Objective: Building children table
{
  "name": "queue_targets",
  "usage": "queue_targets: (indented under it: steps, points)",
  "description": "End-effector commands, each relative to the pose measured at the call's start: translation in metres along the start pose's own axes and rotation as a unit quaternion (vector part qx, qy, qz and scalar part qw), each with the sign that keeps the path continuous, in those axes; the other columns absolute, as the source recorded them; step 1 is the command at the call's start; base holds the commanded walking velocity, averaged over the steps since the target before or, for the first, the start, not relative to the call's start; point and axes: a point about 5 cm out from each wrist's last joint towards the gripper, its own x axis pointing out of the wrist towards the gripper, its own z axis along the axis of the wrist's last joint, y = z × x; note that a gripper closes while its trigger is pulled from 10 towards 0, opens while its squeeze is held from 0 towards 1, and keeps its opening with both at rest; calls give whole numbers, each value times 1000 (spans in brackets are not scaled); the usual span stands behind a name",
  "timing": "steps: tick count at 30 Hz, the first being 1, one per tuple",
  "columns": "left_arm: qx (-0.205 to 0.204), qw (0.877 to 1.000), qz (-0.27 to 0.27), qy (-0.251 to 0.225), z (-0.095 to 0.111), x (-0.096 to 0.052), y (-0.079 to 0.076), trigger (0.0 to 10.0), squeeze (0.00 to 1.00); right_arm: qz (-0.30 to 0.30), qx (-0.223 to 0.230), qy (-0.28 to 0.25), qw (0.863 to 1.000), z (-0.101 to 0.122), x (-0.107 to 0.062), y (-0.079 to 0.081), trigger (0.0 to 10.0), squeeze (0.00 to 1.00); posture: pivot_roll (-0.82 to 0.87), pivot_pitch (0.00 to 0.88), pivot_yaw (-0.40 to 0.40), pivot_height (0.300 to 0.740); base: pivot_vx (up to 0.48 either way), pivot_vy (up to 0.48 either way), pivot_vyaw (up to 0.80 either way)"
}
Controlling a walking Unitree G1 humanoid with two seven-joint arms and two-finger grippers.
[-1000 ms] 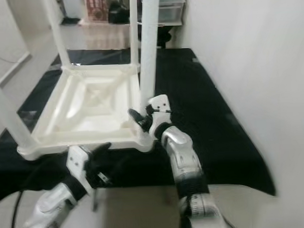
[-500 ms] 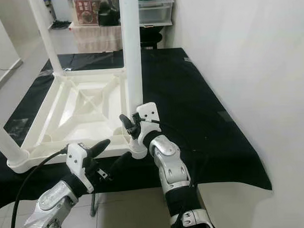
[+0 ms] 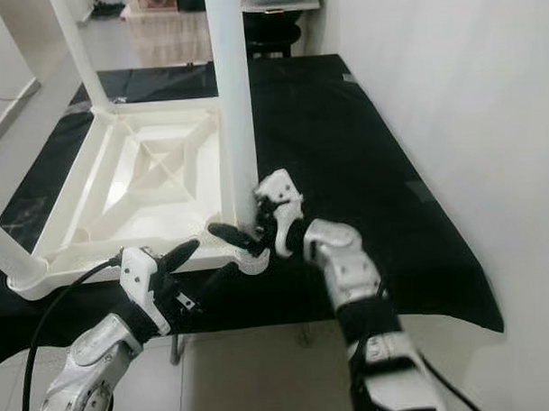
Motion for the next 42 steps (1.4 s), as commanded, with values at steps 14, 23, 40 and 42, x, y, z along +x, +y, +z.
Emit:
queue_targets:
  steps: [14, 23, 40, 42]
  points:
    - [-3, 1000, 7, 9, -5, -1, -3, 10000, 0, 55, 24, -22, 998, 10, -3, -10, 0, 0, 38, 83, -24, 740, 0, 0, 0]
    - [-11, 1000, 3, 0, -3, 1, -6, 10000, 0, 3, 28, -28, 999, -3, -23, -13, 0, 0, -3, 102, -24, 740, 0, 0, 0]
    - [-11, 1000, -3, 7, -3, 1, -1, 10000, 0, -285, 44, -9, 957, -49, 2, 35, 0, 0, -29, 97, 8, 740, 0, 0, 0]
    - [-10, 1000, -2, 6, -4, 1, -1, 10000, 0, -287, 49, -7, 957, -49, 2, 36, 7569, 0, -27, 92, 8, 740, 0, 0, 0]
